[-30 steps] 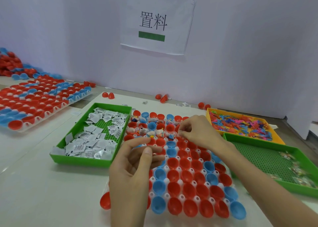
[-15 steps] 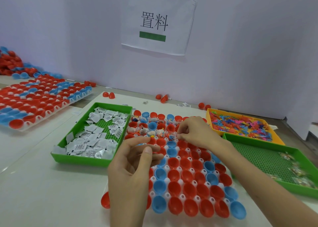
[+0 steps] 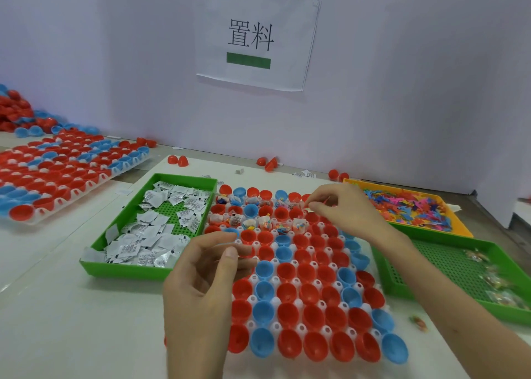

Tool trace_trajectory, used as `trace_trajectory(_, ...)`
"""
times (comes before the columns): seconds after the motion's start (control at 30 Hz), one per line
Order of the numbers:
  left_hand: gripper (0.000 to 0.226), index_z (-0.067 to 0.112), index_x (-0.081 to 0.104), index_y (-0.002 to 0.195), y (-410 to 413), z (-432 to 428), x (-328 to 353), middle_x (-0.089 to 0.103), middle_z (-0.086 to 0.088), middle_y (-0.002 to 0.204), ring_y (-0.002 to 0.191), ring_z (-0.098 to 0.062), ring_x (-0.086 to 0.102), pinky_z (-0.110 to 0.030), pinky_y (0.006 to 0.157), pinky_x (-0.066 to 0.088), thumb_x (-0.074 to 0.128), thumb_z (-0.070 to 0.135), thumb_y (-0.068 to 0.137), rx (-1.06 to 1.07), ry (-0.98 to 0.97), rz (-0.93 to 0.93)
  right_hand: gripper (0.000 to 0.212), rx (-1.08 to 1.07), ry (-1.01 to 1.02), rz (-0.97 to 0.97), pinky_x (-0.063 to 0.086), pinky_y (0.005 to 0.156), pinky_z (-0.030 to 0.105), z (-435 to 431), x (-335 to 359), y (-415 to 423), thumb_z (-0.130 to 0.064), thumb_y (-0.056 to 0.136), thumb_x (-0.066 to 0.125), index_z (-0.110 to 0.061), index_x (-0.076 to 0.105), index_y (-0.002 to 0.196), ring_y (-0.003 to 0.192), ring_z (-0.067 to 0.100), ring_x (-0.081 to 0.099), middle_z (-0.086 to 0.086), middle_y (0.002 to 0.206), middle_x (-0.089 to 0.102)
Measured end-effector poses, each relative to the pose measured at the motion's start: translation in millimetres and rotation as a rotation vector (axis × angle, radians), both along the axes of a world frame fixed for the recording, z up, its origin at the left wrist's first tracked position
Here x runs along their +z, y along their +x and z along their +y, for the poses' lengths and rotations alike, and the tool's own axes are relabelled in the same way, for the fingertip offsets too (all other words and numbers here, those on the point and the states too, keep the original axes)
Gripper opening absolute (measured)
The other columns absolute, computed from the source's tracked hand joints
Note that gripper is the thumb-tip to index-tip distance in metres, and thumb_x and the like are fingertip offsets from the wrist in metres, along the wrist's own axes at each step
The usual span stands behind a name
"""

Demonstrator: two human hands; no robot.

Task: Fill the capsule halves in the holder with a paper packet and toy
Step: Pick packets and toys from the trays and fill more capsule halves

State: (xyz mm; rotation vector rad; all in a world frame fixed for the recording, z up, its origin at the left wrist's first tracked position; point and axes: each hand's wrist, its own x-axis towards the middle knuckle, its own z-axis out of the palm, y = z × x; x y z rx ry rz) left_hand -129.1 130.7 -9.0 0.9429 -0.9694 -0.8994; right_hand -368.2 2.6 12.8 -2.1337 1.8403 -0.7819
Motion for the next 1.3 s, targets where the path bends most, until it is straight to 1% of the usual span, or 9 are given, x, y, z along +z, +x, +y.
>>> trace_trajectory(0.2,0.034,0.028,0.075,0.085,28.5,-7.0,0.5,0.077,0.001,0.083,0.075,-0.015,0.074,-0.016,0.064,0.058,0.058,-0.001,0.093,0.049,0.049,-0.123,0.010,-0.154,-0.118,-0.140,0.045,0.068,0.015,12.3,6.9,-44.0,-0.019,0.092,0.069,-0.025,0.077,0.092,0.081,-0.001,0.063,-0.017,0.088,0.070)
trace_trajectory(0.33,0.036,0.042,0.076,0.086,75.3,-44.8,7.4,0.075,0.015,0.093,0.084,-0.002,0.068,-0.012,0.068,0.053,0.064,0.008,0.091,0.106,0.061,-0.594,0.011,-0.337,-0.155,-0.104,0.044,0.070,0.020,9.0,-4.2,-93.3,-0.016,0.090,0.070,-0.025,0.075,0.095,0.085,0.003,0.062,-0.005,0.097,0.073)
trace_trajectory(0.47,0.036,0.028,0.064,0.128,100.8,-104.4,3.2,0.062,-0.003,0.135,0.113,-0.022,0.061,-0.045,0.096,0.050,0.068,0.020,0.093,-0.045,0.347,-1.012,0.044,-0.544,0.123,0.093,0.045,0.103,0.045,-1.6,-25.2,-142.9,-0.028,0.092,0.069,-0.013,0.061,0.133,0.125,0.032,0.055,0.013,0.138,0.060)
trace_trajectory(0.57,0.045,0.019,0.061,0.133,96.5,-129.4,-8.4,0.055,-0.012,0.140,0.106,-0.025,0.062,-0.042,0.095,0.050,0.073,0.024,0.090,-0.066,0.514,-1.249,0.039,-0.605,0.210,0.098,0.045,0.103,0.048,-5.6,-39.6,-154.7,-0.037,0.091,0.069,-0.018,0.066,0.125,0.124,0.032,0.056,0.012,0.135,0.062)
trace_trajectory(0.63,0.021,0.021,0.074,0.108,94.5,-136.6,-13.3,0.065,-0.012,0.121,0.082,-0.019,0.062,-0.036,0.080,0.052,0.076,0.022,0.087,0.054,0.463,-1.219,0.004,-0.593,0.114,0.075,0.048,0.087,0.038,-10.0,-40.8,-150.4,-0.031,0.088,0.074,-0.032,0.070,0.089,0.101,0.025,0.063,0.007,0.114,0.072)
trace_trajectory(0.8,0.024,0.022,0.071,0.068,100.8,-137.0,-19.9,0.068,0.002,0.071,0.070,-0.015,0.062,-0.031,0.064,0.046,0.077,0.002,0.081,0.129,0.373,-1.056,0.028,-0.564,0.010,0.029,0.044,0.077,0.029,-9.8,-38.3,-144.9,-0.019,0.085,0.078,-0.035,0.063,0.068,0.080,0.011,0.057,-0.001,0.088,0.073)
trace_trajectory(0.9,0.019,0.017,0.071,0.076,97.1,-132.3,-21.9,0.066,-0.001,0.070,0.069,-0.016,0.061,-0.030,0.063,0.044,0.076,0.000,0.082,0.132,0.369,-1.051,0.019,-0.604,-0.044,0.000,0.051,0.088,0.044,0.5,-38.1,-144.9,-0.024,0.086,0.077,-0.033,0.067,0.071,0.088,0.017,0.063,-0.007,0.081,0.068)
trace_trajectory(1.17,0.034,0.020,0.071,0.118,97.4,-136.4,-22.4,0.062,-0.008,0.127,0.107,-0.025,0.059,-0.043,0.091,0.050,0.076,0.032,0.086,0.032,0.268,-1.314,0.006,-0.619,-0.335,-0.369,0.040,0.062,0.018,18.1,-19.8,-138.2,-0.013,0.085,0.074,-0.015,0.075,0.080,0.069,0.002,0.057,-0.006,0.073,0.067)
trace_trajectory(1.3,0.016,0.022,0.075,0.096,94.0,-136.1,-22.1,0.065,-0.005,0.116,0.092,-0.017,0.057,-0.035,0.078,0.048,0.080,0.027,0.082,0.022,0.271,-1.319,0.006,-0.609,-0.353,-0.643,0.046,0.074,0.031,31.8,-13.9,-134.9,-0.012,0.085,0.074,-0.016,0.076,0.081,0.074,0.014,0.059,-0.007,0.073,0.068)
